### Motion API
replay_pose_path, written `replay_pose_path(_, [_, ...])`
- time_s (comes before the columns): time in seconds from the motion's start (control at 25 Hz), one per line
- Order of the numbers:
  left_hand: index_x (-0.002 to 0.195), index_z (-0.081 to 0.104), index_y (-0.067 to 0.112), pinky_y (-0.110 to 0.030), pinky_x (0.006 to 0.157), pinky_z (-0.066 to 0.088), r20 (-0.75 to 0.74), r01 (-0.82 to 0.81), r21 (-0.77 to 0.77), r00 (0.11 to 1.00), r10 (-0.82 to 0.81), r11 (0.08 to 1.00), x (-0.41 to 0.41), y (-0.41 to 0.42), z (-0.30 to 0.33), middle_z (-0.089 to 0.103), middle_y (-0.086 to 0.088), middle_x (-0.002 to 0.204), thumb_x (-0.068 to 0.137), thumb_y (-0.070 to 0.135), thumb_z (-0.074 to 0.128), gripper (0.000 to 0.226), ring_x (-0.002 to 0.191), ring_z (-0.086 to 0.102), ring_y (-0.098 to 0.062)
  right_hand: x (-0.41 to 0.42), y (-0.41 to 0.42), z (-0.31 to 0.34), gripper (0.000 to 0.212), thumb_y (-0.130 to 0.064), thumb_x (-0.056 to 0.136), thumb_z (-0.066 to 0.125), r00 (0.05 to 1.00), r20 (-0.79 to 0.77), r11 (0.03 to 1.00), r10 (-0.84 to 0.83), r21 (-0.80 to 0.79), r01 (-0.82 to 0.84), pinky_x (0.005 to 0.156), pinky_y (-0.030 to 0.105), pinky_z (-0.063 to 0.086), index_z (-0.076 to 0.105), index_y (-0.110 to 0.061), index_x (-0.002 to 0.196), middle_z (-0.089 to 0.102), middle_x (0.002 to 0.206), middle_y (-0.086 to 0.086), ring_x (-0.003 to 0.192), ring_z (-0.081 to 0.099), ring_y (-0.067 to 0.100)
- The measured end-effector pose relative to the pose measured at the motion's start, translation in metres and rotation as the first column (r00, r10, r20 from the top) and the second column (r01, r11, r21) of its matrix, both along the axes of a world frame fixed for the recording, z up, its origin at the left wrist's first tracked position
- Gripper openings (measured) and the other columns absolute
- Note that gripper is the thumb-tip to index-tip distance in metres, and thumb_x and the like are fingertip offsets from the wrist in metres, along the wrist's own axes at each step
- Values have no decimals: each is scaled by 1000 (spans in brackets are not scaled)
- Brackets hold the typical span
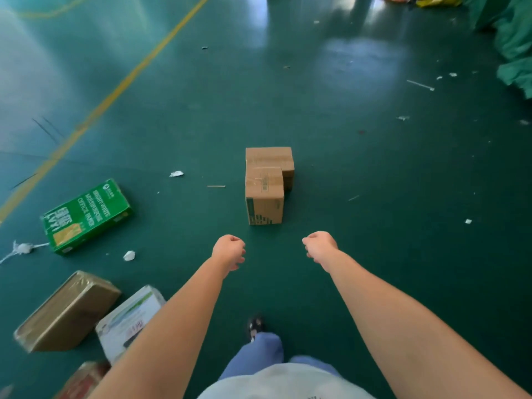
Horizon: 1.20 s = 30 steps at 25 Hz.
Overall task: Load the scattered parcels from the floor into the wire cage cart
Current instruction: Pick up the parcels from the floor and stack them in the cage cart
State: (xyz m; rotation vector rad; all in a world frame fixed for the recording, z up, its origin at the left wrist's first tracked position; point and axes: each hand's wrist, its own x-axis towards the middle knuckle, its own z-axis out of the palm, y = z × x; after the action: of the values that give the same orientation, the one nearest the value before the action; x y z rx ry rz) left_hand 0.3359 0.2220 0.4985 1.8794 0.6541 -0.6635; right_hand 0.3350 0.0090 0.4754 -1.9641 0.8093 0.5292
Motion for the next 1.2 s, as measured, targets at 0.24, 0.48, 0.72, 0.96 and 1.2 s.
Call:
replay_pose_path(0.24, [87, 46, 12, -28, 52, 31, -53, 114, 48, 992, -111, 992, 157, -15, -4, 45, -8, 82, 97, 6, 36, 15, 63, 39, -19, 135, -13, -3, 21, -19, 96, 50, 998, -48, 999, -32, 18, 33, 76, 35, 48, 60, -11, 112, 61, 98, 7, 96, 62, 28])
replay_pose_path(0.48, [102, 54, 10, -35, 71, 50, -147, 142, 107, 981, -125, 984, 320, -51, -55, 55, -5, 88, 99, 9, 39, 16, 76, 52, -20, 297, -48, -69, 34, -14, 95, 48, 992, -123, 1000, -13, -26, 10, 90, 41, 49, 58, 4, 122, 62, 119, 23, 100, 61, 34])
replay_pose_path(0.72, [122, 54, 10, -39, 89, 48, -335, 108, 82, 939, -75, 991, 462, -93, -147, 57, -5, 110, 98, 10, 42, 26, 100, 53, -23, 447, -62, -158, 33, -19, 100, 42, 951, -296, 995, 94, 55, -81, 83, 28, 40, 50, -13, 131, 56, 130, 8, 107, 53, 25])
replay_pose_path(0.96, [130, 55, 9, -35, 92, 46, -378, 59, 70, 925, -28, 996, 545, -104, -273, 55, -10, 131, 99, 11, 43, 33, 111, 53, -25, 525, -58, -278, 44, -13, 102, 30, 915, -401, 996, 48, 89, -13, 91, 28, 37, 40, -18, 144, 44, 146, 6, 127, 46, 27])
replay_pose_path(1.2, [144, 40, 14, -40, 114, 29, -426, 56, 16, 904, -44, 998, 561, -78, -366, 43, -1, 144, 103, 20, 39, 42, 132, 39, -21, 522, -28, -370, 43, -22, 105, 30, 864, -482, 958, -143, 154, 244, 108, 34, 31, 38, -20, 147, 39, 150, 1, 134, 40, 25])
